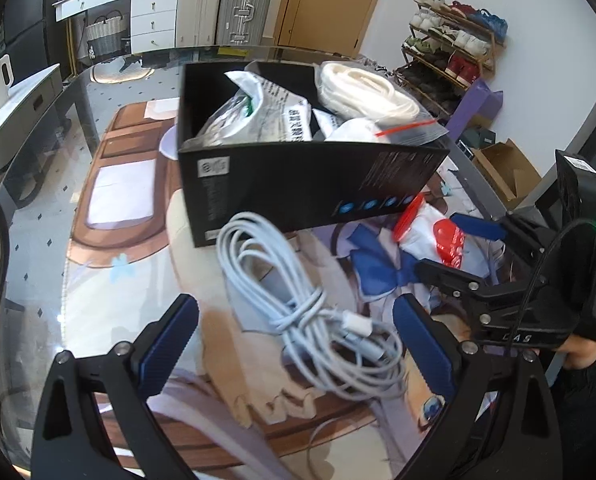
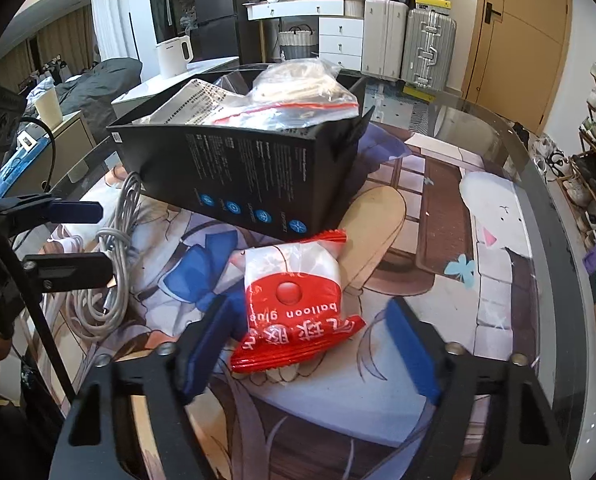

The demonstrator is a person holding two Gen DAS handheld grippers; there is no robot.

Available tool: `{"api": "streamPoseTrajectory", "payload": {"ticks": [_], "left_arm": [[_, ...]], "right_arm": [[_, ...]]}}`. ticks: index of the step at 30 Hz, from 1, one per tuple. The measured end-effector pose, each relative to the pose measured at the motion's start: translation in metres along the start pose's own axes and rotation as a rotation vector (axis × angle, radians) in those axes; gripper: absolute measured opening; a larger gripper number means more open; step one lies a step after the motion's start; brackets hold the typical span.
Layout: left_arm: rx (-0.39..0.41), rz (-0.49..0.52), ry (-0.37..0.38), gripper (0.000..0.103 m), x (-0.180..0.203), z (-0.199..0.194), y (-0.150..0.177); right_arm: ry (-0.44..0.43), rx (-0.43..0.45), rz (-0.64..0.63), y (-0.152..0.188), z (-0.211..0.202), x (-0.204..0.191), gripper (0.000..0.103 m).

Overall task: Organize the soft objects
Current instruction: 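Grasp the red balloon glue packet with the right gripper while the left gripper grasps the white cable coil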

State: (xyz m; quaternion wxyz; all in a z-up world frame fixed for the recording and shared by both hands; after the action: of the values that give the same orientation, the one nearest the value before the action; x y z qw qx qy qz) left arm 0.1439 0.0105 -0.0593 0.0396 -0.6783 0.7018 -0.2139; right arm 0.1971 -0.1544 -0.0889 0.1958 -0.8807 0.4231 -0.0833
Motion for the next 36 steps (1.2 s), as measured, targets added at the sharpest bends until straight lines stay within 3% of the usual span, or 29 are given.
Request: {"api": "streamPoseTrajectory", "payload": {"ticks": [3,6,11,17,20,30,33,34,36], "left_arm": [[-0.007,-0.006,-0.007,0.097,0.003,0.007,-0.002],[0.012,-0.006,-0.027,0.090,0.006,0.009,-0.001],[0.047,0.013,-0.054,0.063,0.009,0.006,0.002],[0.082,0.025,-0.020,0.049,0.009,0.000,0.009],[0.095,0.033,-0.014,0.045,0.008,-0.004,0.013],[0.126,0.041,-0.007,0.044,-0.007,-0.017,0.028],[0.137,0.045,-0.002,0.038,-0.007,-0.022,0.029],[0.142,0.045,-0.001,0.028,-0.007,-0.023,0.030],[0.139,0.046,0.006,0.026,-0.006,-0.024,0.029]], "right_arm": [[-0.005,0.006,-0.014,-0.001,-0.002,-0.004,0.057],[-0.010,0.008,-0.021,-0.001,-0.003,-0.006,0.056],[-0.012,0.010,-0.039,0.000,-0.004,-0.010,0.055],[-0.028,0.015,-0.078,0.000,-0.005,-0.023,0.053],[-0.042,0.021,-0.093,-0.001,-0.006,-0.027,0.049],[-0.070,0.068,-0.110,-0.001,-0.019,-0.033,0.045],[-0.079,0.080,-0.110,-0.001,-0.024,-0.034,0.045],[-0.078,0.084,-0.110,-0.002,-0.025,-0.034,0.045],[-0.076,0.088,-0.111,-0.002,-0.028,-0.034,0.045]]}}
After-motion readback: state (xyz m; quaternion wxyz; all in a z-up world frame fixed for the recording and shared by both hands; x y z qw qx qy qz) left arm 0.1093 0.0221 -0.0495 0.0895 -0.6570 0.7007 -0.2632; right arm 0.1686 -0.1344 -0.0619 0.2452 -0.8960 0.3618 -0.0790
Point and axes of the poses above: each gripper's, at about its wrist camera, not at the fingertips, and z roughly the way its jaws point, x to its right, y to its underside, the point moved 6 cm from there along z, roughly the way its jaws point, and after that the axes turned 14 degrees about -x, right-handed, at the moved point
